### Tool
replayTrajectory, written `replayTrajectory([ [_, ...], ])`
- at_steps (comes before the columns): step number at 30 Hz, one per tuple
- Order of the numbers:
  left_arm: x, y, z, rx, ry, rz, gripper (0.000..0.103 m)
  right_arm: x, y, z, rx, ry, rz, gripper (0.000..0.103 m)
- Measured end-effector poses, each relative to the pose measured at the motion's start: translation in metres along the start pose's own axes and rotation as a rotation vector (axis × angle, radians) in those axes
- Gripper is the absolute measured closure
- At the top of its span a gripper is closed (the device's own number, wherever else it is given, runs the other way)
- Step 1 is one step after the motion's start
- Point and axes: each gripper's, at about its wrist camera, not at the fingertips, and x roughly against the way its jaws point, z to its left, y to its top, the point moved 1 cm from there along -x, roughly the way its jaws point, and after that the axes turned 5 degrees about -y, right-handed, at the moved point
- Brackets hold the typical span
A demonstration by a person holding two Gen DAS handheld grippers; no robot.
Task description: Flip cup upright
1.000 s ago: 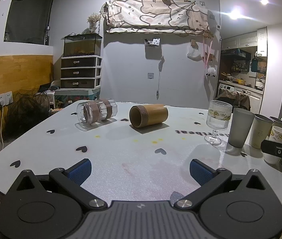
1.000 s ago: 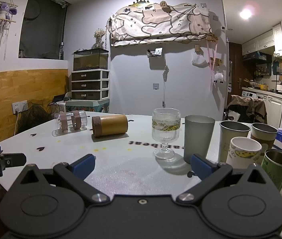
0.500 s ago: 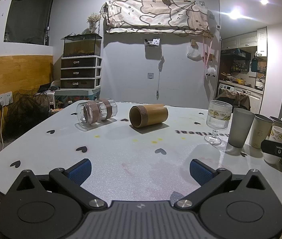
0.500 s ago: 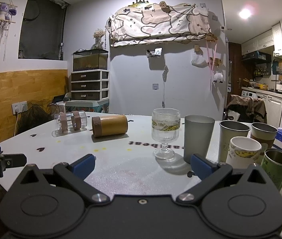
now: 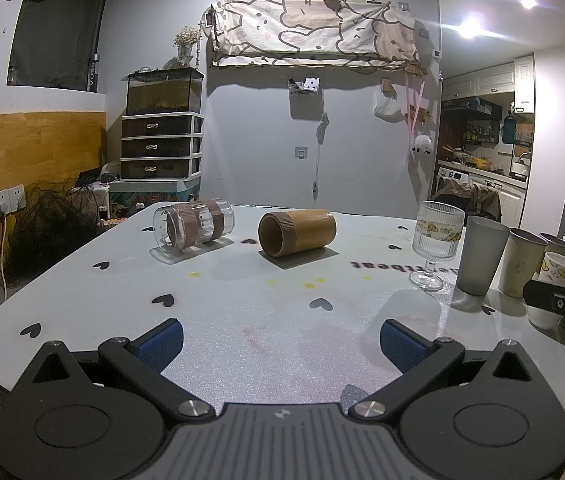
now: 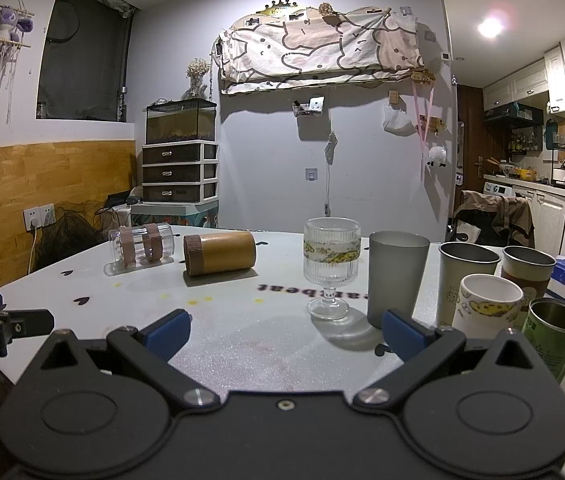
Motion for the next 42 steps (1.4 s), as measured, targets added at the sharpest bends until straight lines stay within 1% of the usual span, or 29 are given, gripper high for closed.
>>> replayTrajectory([
  [25,0.0,0.0,0.0,-0.002,0.0,0.001,0.0,0.001,0.0,-0.001,-0.001,0.001,-0.001,0.0],
  [27,-0.001,-0.001,-0.002,-0.005,-0.007,-0.001,0.0,0.001,0.0,-0.001,-0.002,0.0,-0.001,0.0],
  [30,-0.007,-0.005,-0.004,-0.011,-0.039,-0.02,0.0,0.001,0.0,-0.001,-0.002,0.001,-0.002,0.0],
  [32,-0.013,-0.002,-0.003,-0.041,-0.044,-0.031,0.0,0.001,0.0,-0.001,-0.001,0.001,-0.001,0.0],
  [33,-0.02,-0.005,-0.009,-0.071,-0.041,-0.032,0.0,0.001,0.0,-0.001,0.001,0.004,-0.001,0.0],
  [35,-0.026,0.002,-0.011,-0.112,-0.043,-0.04,0.0,0.002,-0.001,-0.001,0.001,0.008,-0.004,0.0],
  [38,-0.042,0.016,-0.012,-0.177,-0.073,-0.043,0.0,0.002,-0.003,-0.004,-0.013,0.021,-0.007,0.0],
  [41,-0.069,0.035,-0.01,-0.27,-0.099,0.005,0.0,0.002,-0.007,-0.008,-0.029,0.029,-0.002,0.0],
  [42,-0.079,0.041,-0.009,-0.292,-0.123,0.019,0.0,0.001,-0.008,-0.01,-0.033,0.031,0.002,0.0],
])
